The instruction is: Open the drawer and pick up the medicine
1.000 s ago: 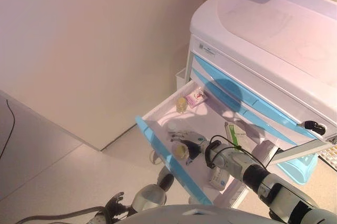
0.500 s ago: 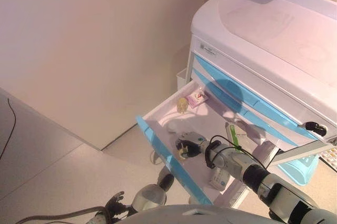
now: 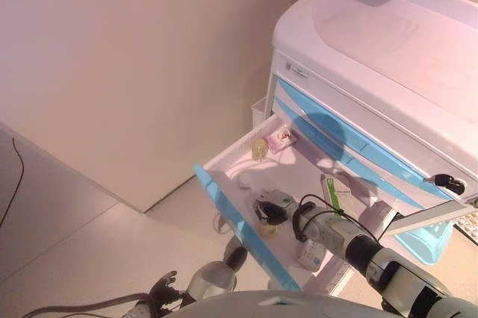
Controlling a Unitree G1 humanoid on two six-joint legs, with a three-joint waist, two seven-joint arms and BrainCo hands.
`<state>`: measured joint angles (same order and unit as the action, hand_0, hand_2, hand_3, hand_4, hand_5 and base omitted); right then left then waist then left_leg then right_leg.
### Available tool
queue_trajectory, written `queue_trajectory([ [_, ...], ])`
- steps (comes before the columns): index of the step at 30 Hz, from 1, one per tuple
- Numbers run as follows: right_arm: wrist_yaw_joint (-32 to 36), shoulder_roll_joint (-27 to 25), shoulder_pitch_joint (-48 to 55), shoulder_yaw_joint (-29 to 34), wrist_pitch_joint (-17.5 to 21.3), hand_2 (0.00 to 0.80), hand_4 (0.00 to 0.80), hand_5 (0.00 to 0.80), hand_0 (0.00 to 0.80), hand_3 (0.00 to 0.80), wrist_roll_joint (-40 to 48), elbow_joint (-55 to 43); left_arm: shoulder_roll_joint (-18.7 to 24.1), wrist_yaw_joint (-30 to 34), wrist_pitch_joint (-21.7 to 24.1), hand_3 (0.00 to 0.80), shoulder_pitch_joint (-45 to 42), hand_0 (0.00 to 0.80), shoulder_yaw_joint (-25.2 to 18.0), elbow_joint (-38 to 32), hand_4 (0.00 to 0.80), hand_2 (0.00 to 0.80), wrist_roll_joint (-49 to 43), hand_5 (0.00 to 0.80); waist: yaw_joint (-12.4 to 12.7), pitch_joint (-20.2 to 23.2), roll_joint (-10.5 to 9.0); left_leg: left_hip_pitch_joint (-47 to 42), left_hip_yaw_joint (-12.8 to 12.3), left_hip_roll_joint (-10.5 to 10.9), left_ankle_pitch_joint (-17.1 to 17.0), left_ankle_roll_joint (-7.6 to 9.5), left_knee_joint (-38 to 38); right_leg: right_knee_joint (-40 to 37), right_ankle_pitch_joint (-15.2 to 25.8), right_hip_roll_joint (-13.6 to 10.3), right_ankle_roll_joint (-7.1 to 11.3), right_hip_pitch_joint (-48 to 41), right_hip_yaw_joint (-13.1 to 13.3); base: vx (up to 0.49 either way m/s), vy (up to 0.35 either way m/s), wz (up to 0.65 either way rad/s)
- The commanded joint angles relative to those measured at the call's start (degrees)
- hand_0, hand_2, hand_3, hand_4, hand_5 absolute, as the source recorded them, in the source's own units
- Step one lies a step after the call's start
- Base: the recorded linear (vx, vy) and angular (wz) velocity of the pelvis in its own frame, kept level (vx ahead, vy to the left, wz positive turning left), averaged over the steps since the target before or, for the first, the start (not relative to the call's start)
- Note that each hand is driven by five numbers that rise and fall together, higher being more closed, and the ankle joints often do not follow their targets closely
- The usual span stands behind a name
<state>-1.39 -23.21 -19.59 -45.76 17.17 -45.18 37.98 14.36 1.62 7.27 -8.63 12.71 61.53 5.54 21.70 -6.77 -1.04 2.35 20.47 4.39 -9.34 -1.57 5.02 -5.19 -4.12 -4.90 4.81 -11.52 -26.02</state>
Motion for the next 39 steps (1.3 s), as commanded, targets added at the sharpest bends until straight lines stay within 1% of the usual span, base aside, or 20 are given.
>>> queue_trajectory([
  [1,-1.8,-0.3,0.4,0.1,-0.2,0.800,0.800,0.800,0.800,0.800,0.2,-4.9,1.0,0.4,0.6,0.000,0.8,0.000,2.8,1.4,0.000,0.000,-1.6,0.000,0.6,0.7,-1.19,-4.4,-1.5,2.5,7.3,2.57,-1.0,6.8,2.1,-2.4,-0.49,5.9,5.7,0.000,0.000,0.00],
  [2,-1.9,-0.5,0.4,0.2,-0.2,0.609,0.609,0.609,0.609,0.609,0.3,-5.1,1.0,0.4,0.7,0.000,0.7,0.000,2.8,1.4,0.000,0.000,-1.6,0.000,0.4,0.7,-1.24,-4.5,-1.7,2.5,7.4,2.59,-1.0,6.8,2.2,-2.4,-0.48,5.9,5.8,0.000,0.000,0.00],
  [3,-2.2,-0.8,0.4,0.4,-0.4,0.323,0.323,0.323,0.323,0.323,0.4,-5.2,1.1,0.5,0.8,0.000,0.7,0.000,2.8,1.3,0.000,0.000,-1.6,0.000,0.3,0.7,-1.27,-4.5,-1.9,2.4,7.4,2.59,-1.0,6.7,2.2,-2.4,-0.44,5.9,6.0,0.000,0.000,0.00],
  [4,-2.5,-0.9,0.6,0.6,-0.4,0.000,0.000,0.000,0.000,0.000,0.3,-5.3,1.1,0.6,0.8,0.000,0.7,0.000,2.8,1.3,0.000,0.000,-1.6,0.000,0.2,0.7,-1.29,-4.5,-2.0,2.3,7.4,2.60,-1.0,6.6,2.3,-2.4,-0.40,6.0,6.1,0.000,0.000,0.00],
  [11,-5.1,-1.5,1.9,2.4,-2.5,0.000,0.000,0.000,0.000,0.000,-1.1,-5.8,0.7,0.1,0.4,0.000,0.8,0.000,3.2,1.0,0.000,0.000,-1.1,0.000,-0.7,0.9,-1.37,-4.8,-3.1,2.1,7.7,2.71,-1.0,6.4,2.6,-2.3,-0.18,6.0,7.0,0.000,0.000,0.00],
  [14,-5.4,-1.7,2.5,2.7,-3.7,0.000,0.000,0.000,0.000,0.000,-1.9,-6.0,0.7,0.0,0.2,0.000,1.0,0.000,3.2,1.2,0.000,0.000,-0.8,0.000,-1.0,0.9,-1.36,-4.9,-3.4,2.1,7.8,2.78,-1.0,6.4,2.6,-2.3,-0.15,6.0,7.2,-0.004,0.006,-0.03],
  [19,-4.6,-2.2,3.1,3.0,-4.3,0.000,0.000,0.000,0.000,0.000,-2.8,-6.5,1.0,0.5,0.2,0.000,1.1,0.000,2.8,1.6,0.000,0.000,-0.8,0.000,-1.5,0.8,-1.31,-5.1,-3.8,2.1,8.0,2.83,-0.9,6.2,2.7,-2.3,-0.09,6.0,7.6,-0.006,0.011,-0.07],
  [27,-5.1,-2.0,3.5,3.0,-6.4,0.000,0.000,0.000,0.000,0.000,-2.8,-5.5,0.9,0.4,0.1,0.000,1.3,0.000,3.2,1.9,0.000,0.000,-1.0,0.000,-1.4,0.8,-1.47,-5.2,-4.0,2.1,8.1,2.96,-0.9,6.2,2.8,-2.4,0.06,5.9,7.5,-0.001,0.002,-0.01],
  [32,-9.7,-2.0,4.3,4.1,-6.5,0.000,0.000,0.000,0.000,0.000,-0.8,-5.4,0.5,0.0,0.3,0.000,1.1,0.000,3.5,1.9,0.000,0.000,-1.1,0.000,-1.6,0.8,-1.51,-5.3,-4.0,2.2,8.2,3.04,-0.8,5.9,3.1,-2.4,0.23,6.0,7.7,0.000,0.000,0.00],
  [36,-13.7,-1.9,5.5,6.2,-6.6,0.000,0.000,0.000,0.000,0.000,1.5,-6.5,0.0,-0.4,0.6,0.000,0.9,0.000,3.7,2.2,0.000,0.000,-0.8,0.000,-2.3,0.8,-1.36,-5.3,-4.5,2.2,8.4,3.11,-0.9,5.8,3.3,-2.5,0.47,6.2,8.1,0.000,0.000,0.00],
  [39,-15.3,-2.1,6.4,7.2,-6.6,0.000,0.000,0.000,0.000,0.000,3.4,-7.1,-0.2,-0.6,0.8,0.000,0.7,0.000,3.9,2.1,0.000,0.000,-0.5,0.000,-2.7,0.8,-1.25,-5.4,-4.8,2.1,8.5,3.12,-0.9,5.7,3.4,-2.5,0.59,6.2,8.4,0.000,0.000,0.00],
])
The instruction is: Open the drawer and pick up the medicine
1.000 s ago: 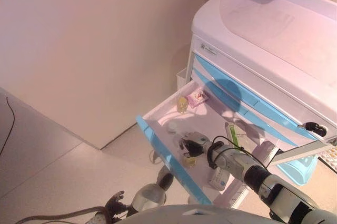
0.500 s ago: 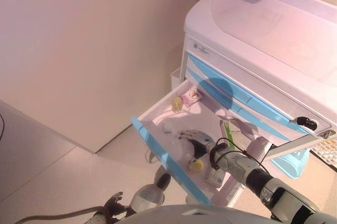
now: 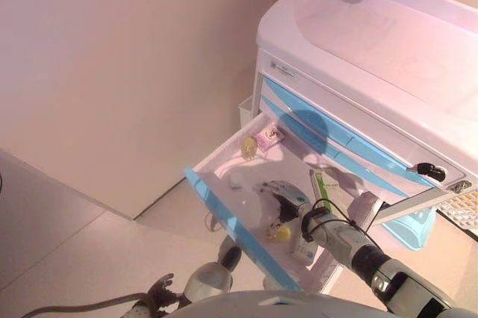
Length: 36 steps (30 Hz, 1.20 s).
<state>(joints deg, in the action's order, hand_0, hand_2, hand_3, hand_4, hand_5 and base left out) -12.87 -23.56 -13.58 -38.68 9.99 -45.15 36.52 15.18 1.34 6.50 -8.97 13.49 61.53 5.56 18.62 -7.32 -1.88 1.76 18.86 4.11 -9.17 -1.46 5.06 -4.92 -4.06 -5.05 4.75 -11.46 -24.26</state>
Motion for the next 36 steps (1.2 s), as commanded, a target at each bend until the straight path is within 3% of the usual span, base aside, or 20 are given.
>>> queue_trajectory([
  [1,-4.9,-1.6,0.9,0.7,1.2,0.000,0.000,0.000,0.000,0.000,4.2,-5.9,-1.3,-0.5,1.7,0.000,0.9,0.000,3.2,2.2,0.000,0.000,-0.3,0.000,0.1,1.3,-0.35,-4.8,-3.4,2.4,8.4,2.99,-0.9,5.3,3.4,-2.3,0.73,6.2,6.8,0.001,0.010,-0.04],
  [10,-7.7,-1.9,2.8,3.4,3.5,0.000,0.000,0.000,0.000,0.000,8.3,-8.4,-1.7,-0.5,1.7,0.000,0.6,0.000,3.6,2.5,0.000,0.000,0.6,0.000,-1.3,1.4,0.13,-5.4,-4.1,2.3,9.0,3.00,-1.0,5.2,3.5,-2.4,0.82,6.1,7.4,0.000,0.001,0.00],
  [30,-11.9,-2.8,4.8,6.1,3.3,0.000,0.000,0.000,0.000,0.000,11.1,-9.9,-1.3,0.3,2.3,0.000,-0.5,0.000,3.6,2.3,0.000,0.000,0.3,0.000,-2.4,1.7,0.50,-6.4,-4.9,2.3,9.6,2.95,-1.0,4.9,3.7,-2.8,1.14,5.6,7.8,0.003,0.004,-0.02],
  [36,-9.6,-4.0,4.9,5.8,2.4,0.000,0.000,0.000,0.000,0.000,4.6,-10.8,-1.1,0.2,2.0,0.000,-0.5,0.000,3.5,2.0,0.000,0.000,0.0,0.000,-2.5,1.6,0.16,-6.7,-5.0,2.2,9.8,3.05,-1.0,5.0,3.7,-2.9,1.38,5.6,7.8,0.000,0.000,0.00],
])
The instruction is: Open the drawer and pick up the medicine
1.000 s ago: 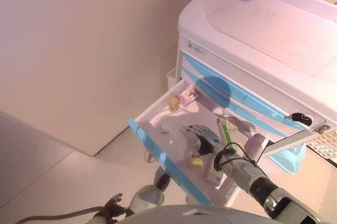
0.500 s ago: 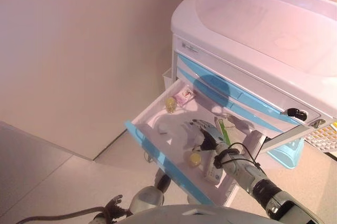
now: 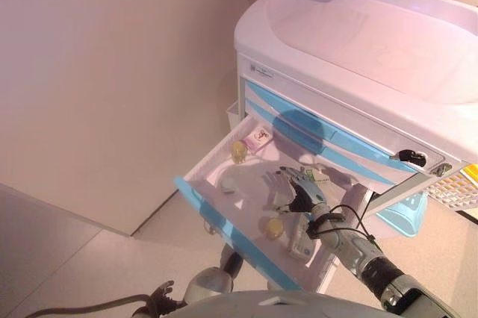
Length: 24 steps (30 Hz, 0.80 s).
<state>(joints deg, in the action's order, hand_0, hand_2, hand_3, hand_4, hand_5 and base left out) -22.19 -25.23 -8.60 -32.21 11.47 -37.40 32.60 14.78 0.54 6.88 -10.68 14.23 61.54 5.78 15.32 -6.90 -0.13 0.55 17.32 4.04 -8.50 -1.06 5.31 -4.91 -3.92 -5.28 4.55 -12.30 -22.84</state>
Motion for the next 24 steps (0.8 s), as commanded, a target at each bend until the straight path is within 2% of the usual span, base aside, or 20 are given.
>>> queue_trajectory([
  [1,0.8,-2.9,-0.1,-0.9,0.7,0.000,0.000,0.000,0.000,0.000,-4.7,-7.3,-0.6,1.0,1.5,0.000,1.2,0.000,2.7,1.9,0.000,0.000,-0.4,0.000,0.9,1.2,-1.77,-5.5,-3.6,2.3,9.2,2.63,-1.2,5.0,3.6,-2.7,1.64,6.4,6.4,0.000,0.000,0.00],
  [7,11.4,-5.8,-0.6,-4.1,1.8,0.000,0.000,0.000,0.000,0.000,-12.8,-7.2,1.1,1.9,1.1,0.000,1.9,0.000,1.6,1.9,0.000,0.000,-1.0,0.000,1.2,1.2,-2.80,-5.4,-4.0,2.1,9.3,2.71,-1.2,5.0,3.7,-2.6,1.84,6.6,6.5,-0.001,-0.025,-0.01],
  [10,14.4,-7.0,-1.1,-6.6,2.7,0.000,0.000,0.000,0.000,0.000,-14.6,-6.2,1.8,2.3,0.9,0.000,2.5,0.000,1.4,2.0,0.000,0.000,-1.2,0.000,1.5,1.0,-3.36,-5.3,-4.2,2.0,9.2,2.80,-1.1,4.9,3.7,-2.5,1.78,6.6,6.5,-0.003,-0.039,0.00],
  [18,16.3,-6.0,-2.2,-10.1,4.1,0.000,0.000,0.000,0.000,0.000,-15.1,-3.7,2.2,2.9,1.0,0.000,3.8,0.000,1.0,2.7,0.000,0.000,-2.1,0.000,2.5,0.6,-3.76,-5.1,-4.0,2.0,9.1,2.88,-1.1,4.8,3.7,-2.3,1.60,6.7,6.3,0.000,-0.004,0.00],
  [24,15.7,-4.1,-2.0,-10.9,3.8,0.000,0.000,0.000,0.000,0.000,-14.3,-1.9,1.4,2.4,1.1,0.000,3.8,0.000,1.0,3.3,0.000,0.000,-2.6,0.000,2.6,0.8,-3.40,-5.1,-3.6,2.1,8.9,2.85,-1.0,4.7,3.5,-2.3,1.45,6.5,6.2,0.000,0.000,0.00],
])
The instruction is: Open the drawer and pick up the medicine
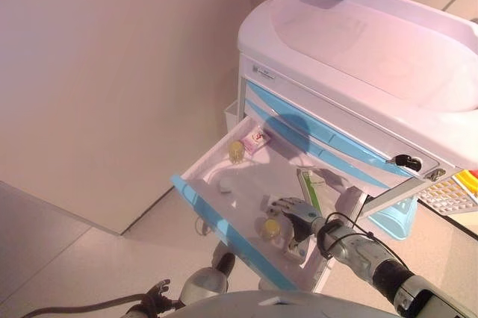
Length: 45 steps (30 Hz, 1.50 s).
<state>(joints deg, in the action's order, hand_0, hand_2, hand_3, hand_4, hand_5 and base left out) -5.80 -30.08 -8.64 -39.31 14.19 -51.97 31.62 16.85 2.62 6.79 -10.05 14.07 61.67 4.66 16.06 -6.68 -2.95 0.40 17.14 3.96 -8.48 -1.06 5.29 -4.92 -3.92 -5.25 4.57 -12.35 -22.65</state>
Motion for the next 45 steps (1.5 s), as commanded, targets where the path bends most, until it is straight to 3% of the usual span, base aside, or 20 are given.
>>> queue_trajectory([
  [1,-0.8,1.0,-1.8,-3.7,0.9,0.000,0.000,0.000,0.000,0.000,0.5,-0.7,-0.8,0.3,1.2,0.000,3.1,0.000,1.1,3.2,0.000,0.000,-1.6,0.000,1.9,0.7,-0.55,-5.0,-3.4,2.2,8.9,2.83,-0.9,4.7,3.5,-2.4,1.43,6.5,5.9,0.000,0.000,0.00],
  [10,-2.4,3.7,-1.2,-2.1,-1.6,0.000,0.000,0.000,0.000,0.000,1.1,2.4,-2.1,-0.4,2.1,0.000,2.1,0.000,1.6,3.5,0.000,0.000,-2.1,0.000,1.9,0.6,0.36,-4.9,-2.8,2.5,8.7,2.80,-1.0,4.9,3.4,-2.7,1.40,6.5,5.5,0.000,0.000,0.00],
  [45,0.0,5.2,-2.4,-3.8,-1.9,0.000,0.000,0.000,0.000,0.000,0.8,4.4,-2.4,-0.8,2.5,0.000,0.8,0.000,2.5,2.3,0.000,0.000,-2.4,0.000,3.4,0.4,1.12,-4.7,-1.2,2.5,7.9,2.32,-0.7,5.1,3.0,-2.9,0.95,6.4,3.9,0.000,0.000,0.00],
])
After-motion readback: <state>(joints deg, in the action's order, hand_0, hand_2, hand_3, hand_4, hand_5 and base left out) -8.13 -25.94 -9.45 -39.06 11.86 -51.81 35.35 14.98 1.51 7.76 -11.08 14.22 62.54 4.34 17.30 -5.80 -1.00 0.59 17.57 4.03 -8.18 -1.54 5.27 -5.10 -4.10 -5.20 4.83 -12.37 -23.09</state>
